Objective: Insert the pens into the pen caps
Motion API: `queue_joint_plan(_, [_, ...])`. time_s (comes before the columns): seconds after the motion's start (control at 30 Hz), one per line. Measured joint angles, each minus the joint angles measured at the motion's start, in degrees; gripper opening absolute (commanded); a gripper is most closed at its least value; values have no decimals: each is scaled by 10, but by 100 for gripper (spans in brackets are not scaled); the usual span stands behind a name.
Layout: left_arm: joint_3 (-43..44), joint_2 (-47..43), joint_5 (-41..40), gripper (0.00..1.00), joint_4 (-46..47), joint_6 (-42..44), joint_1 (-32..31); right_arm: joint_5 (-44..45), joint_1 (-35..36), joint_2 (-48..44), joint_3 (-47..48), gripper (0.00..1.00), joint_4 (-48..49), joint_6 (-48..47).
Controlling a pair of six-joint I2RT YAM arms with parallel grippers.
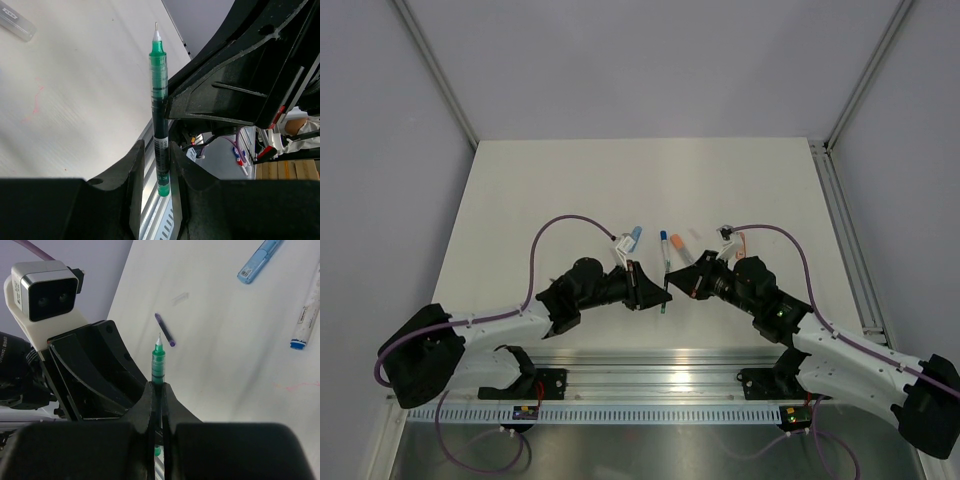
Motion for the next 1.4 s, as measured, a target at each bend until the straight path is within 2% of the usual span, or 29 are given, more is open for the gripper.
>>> queue_joint_plan(0.13, [0, 4, 4, 24, 7, -1, 0, 0, 0, -5, 0, 0, 0, 0])
queue_joint_plan(0.3, [0, 6, 11, 0, 13, -3, -1, 1, 0, -8, -2, 0, -2, -1])
queue_joint_plan(0.43, [2, 6, 17, 0, 16, -1, -1, 1, 0, -16, -2, 1, -7, -1])
queue_joint_plan(0.47, [3, 6, 17, 0, 16, -1, -1, 1, 0, -18, -2, 4, -8, -2])
queue_joint_plan(0.5, [4, 6, 19, 0, 15, 0, -2, 1, 0, -20, -2, 24, -10, -5])
queue_joint_plan(0.6, [7, 6, 21, 0, 7, 6, -3, -1, 0, -18, 15, 53, -40, -16])
queue_joint_plan(0.67, [8, 5, 21, 0, -1, 14, -3, -1, 0, -12, 44, 55, -83, -31])
queue_joint_plan(0.8, [7, -30, 9, 0, -45, 40, -3, 2, 0, -21, 89, 51, -146, -62])
queue_joint_plan(0.9, [7, -99, -19, 0, -94, 70, -3, 9, 0, -41, 104, 39, -188, -80])
queue_joint_plan(0.93, [7, -113, -24, 0, -102, 76, -3, 13, 0, -45, 108, 39, -201, -83])
queue_joint_plan(1.1, [5, -225, -66, 0, -165, 118, -3, 32, -16, -36, 122, 22, -250, -103])
queue_joint_plan(1.23, [-9, -292, -86, 0, -204, 140, -3, 10, -106, 37, 149, 16, -276, -118])
queue_joint_plan(1.3, [-17, -315, -93, 0, -222, 148, -3, 11, -154, 103, 183, 16, -298, -133])
queue_joint_plan(1.4, [-35, -340, -101, 0, -242, 156, -3, 15, -184, 209, 249, 17, -323, -152])
